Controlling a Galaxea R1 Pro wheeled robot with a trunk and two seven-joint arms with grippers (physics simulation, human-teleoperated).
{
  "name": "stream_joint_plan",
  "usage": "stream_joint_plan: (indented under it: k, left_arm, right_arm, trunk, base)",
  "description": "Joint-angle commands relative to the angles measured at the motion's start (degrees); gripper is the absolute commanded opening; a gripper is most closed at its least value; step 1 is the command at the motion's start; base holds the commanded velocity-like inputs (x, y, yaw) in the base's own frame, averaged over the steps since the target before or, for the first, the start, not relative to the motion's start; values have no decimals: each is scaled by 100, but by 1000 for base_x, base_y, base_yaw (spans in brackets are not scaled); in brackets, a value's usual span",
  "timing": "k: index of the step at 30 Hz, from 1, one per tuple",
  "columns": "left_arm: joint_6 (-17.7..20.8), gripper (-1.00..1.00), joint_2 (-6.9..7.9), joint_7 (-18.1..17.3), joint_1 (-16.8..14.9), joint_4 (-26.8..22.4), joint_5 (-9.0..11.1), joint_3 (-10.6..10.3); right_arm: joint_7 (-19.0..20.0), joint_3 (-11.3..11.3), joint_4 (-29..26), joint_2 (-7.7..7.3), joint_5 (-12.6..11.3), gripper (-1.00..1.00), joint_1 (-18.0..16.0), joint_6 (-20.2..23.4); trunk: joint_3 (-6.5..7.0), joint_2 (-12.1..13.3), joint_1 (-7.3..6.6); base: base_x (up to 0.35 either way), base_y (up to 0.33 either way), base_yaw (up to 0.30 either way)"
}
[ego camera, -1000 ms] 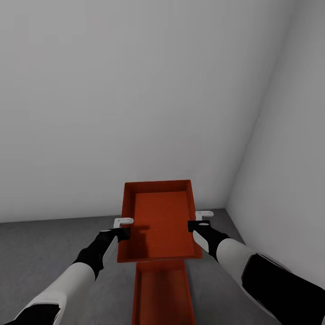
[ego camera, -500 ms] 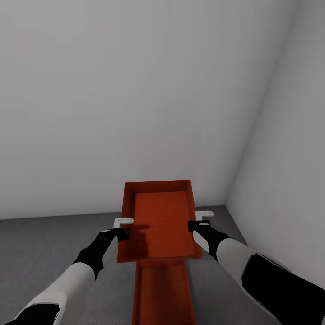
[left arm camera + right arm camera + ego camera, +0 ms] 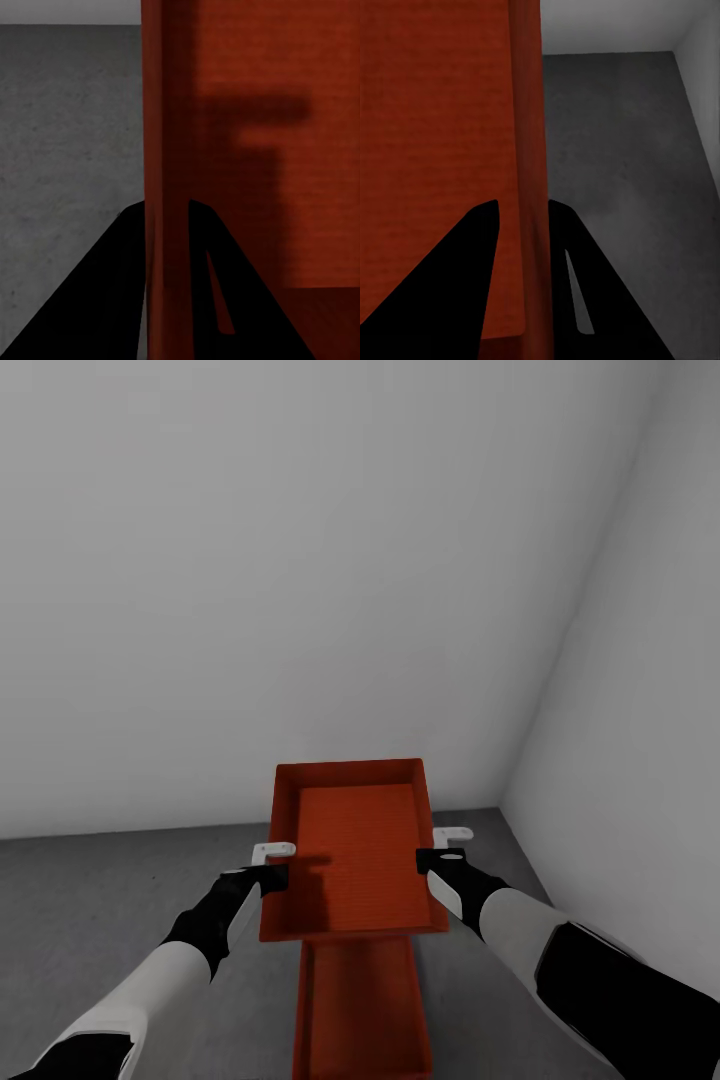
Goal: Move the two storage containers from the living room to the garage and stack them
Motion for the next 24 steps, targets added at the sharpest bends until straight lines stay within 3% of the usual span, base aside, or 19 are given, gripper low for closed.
stream_joint_plan:
  k: [1, 24]
  left_arm:
    - [34, -100, 10, 60, 1, 76, 27, -37]
    - [34, -100, 12, 43, 1, 98, 32, -37]
  right_arm:
    - [-26, -171, -32, -39, 100, -100, -9, 40]
    - [-25, -171, -32, -37, 100, -100, -9, 41]
  trunk:
    - [-20, -12, 3]
    - [-233, -12, 3]
  base:
    - [0, 0, 0]
    - [0, 0, 0]
